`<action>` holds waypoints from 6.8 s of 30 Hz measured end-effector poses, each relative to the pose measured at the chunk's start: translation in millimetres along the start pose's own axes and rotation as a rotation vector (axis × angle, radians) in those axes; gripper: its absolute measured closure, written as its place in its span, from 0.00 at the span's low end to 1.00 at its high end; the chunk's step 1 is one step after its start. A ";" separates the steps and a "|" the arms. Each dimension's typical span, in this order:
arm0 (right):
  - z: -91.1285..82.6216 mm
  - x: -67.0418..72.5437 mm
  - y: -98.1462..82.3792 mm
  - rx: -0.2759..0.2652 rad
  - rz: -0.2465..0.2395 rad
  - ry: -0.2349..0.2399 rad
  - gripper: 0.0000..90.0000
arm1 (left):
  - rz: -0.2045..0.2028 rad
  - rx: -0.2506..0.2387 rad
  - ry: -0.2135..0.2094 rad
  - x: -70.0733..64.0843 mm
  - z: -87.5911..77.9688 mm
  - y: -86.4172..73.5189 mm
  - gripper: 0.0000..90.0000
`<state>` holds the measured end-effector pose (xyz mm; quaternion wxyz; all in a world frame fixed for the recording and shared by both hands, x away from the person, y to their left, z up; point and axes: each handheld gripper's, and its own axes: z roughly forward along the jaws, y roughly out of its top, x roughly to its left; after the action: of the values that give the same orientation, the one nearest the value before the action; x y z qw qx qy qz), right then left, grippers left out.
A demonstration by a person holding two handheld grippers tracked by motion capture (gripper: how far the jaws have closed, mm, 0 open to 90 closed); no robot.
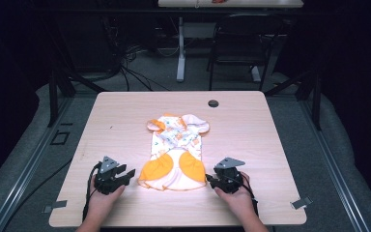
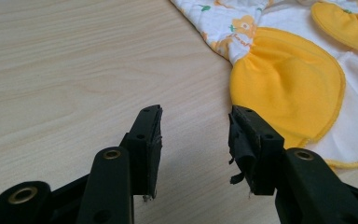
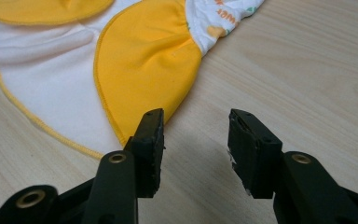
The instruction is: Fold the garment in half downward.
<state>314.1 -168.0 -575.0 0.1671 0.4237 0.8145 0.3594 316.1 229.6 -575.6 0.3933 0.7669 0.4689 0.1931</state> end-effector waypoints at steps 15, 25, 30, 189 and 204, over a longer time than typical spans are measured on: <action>-1.7 13.2 5.0 0.036 -0.073 0.023 0.66 | 0.011 0.033 -0.064 -6.7 -2.7 5.8 0.63; -1.6 14.7 10.4 0.036 -0.056 0.046 0.67 | 0.053 0.042 -0.112 -12.9 4.0 11.7 0.64; 0.4 15.3 20.8 0.055 -0.063 0.072 0.72 | 0.063 0.066 -0.138 -14.6 10.6 23.3 0.74; 111.4 -40.4 137.6 0.208 -0.044 0.054 0.68 | 0.186 0.247 -0.168 -7.8 110.5 97.9 0.88; 120.3 -44.3 134.1 0.247 -0.005 0.067 0.67 | 0.161 0.232 -0.180 -5.1 110.6 95.8 0.88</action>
<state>485.8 -99.2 -561.4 0.0873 0.4269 0.8587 0.2697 441.5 154.4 -568.2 0.3257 0.8564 0.3883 0.0991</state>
